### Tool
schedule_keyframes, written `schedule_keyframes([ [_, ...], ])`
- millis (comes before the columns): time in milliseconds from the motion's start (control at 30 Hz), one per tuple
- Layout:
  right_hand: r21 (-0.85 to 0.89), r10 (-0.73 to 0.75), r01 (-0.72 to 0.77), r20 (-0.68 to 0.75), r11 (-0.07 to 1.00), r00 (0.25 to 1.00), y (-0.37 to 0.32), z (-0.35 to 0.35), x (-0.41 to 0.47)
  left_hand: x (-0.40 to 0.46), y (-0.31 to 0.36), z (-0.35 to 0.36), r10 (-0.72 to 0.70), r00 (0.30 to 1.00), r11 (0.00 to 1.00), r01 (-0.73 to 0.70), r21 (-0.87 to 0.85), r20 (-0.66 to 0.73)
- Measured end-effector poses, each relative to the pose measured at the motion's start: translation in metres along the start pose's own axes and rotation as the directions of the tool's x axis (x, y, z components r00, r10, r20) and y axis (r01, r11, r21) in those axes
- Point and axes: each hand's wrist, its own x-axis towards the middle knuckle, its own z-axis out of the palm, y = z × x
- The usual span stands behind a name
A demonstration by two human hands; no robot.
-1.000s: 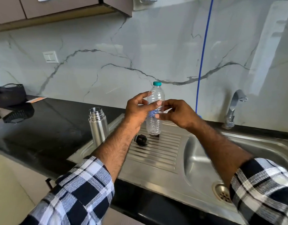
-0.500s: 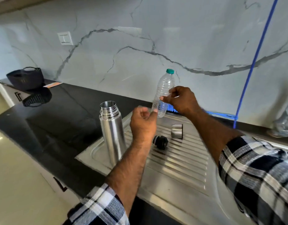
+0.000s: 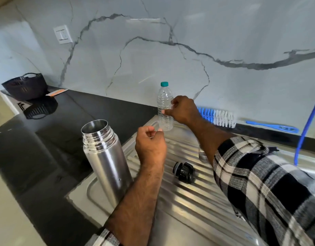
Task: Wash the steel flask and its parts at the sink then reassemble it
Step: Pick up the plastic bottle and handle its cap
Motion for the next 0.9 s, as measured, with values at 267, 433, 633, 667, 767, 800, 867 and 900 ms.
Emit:
schedule_keyframes([
  [267, -0.019, 0.03, -0.03, 0.018, 0.999, 0.999, 0.005, 0.008, 0.008, 0.001, -0.006, 0.001, -0.029, 1.0, 1.0, 0.029, -0.002, 0.009],
  [433, -0.04, 0.03, -0.028, 0.039, 0.999, 0.999, 0.002, 0.008, 0.008, -0.001, -0.005, 0.002, -0.024, 1.0, 1.0, 0.024, 0.003, 0.008],
  [633, -0.022, 0.054, -0.053, 0.049, 0.998, 0.997, -0.007, -0.019, -0.015, -0.008, -0.001, 0.001, 0.015, 1.0, 1.0, -0.015, -0.006, 0.016],
  [667, -0.011, 0.047, -0.046, 0.026, 0.999, 0.999, -0.009, -0.028, -0.024, -0.011, 0.0, 0.0, 0.038, 0.999, 0.999, -0.038, -0.011, 0.017],
  [767, -0.009, -0.006, 0.006, 0.013, 1.0, 1.0, -0.014, -0.055, -0.061, -0.027, 0.012, -0.004, 0.143, 0.99, 0.99, -0.142, -0.017, 0.018],
  [800, -0.013, -0.011, 0.012, 0.026, 1.0, 1.0, -0.015, -0.061, -0.076, -0.034, 0.016, -0.005, 0.167, 0.986, 0.986, -0.167, -0.016, 0.027],
  [867, -0.007, -0.025, 0.026, 0.046, 1.0, 0.999, -0.02, -0.073, -0.108, -0.054, 0.025, -0.012, 0.208, 0.977, 0.978, -0.208, -0.008, 0.053],
  [900, -0.007, -0.029, 0.03, 0.06, 1.0, 0.998, -0.022, -0.076, -0.123, -0.064, 0.025, -0.017, 0.225, 0.972, 0.974, -0.225, -0.002, 0.063],
])
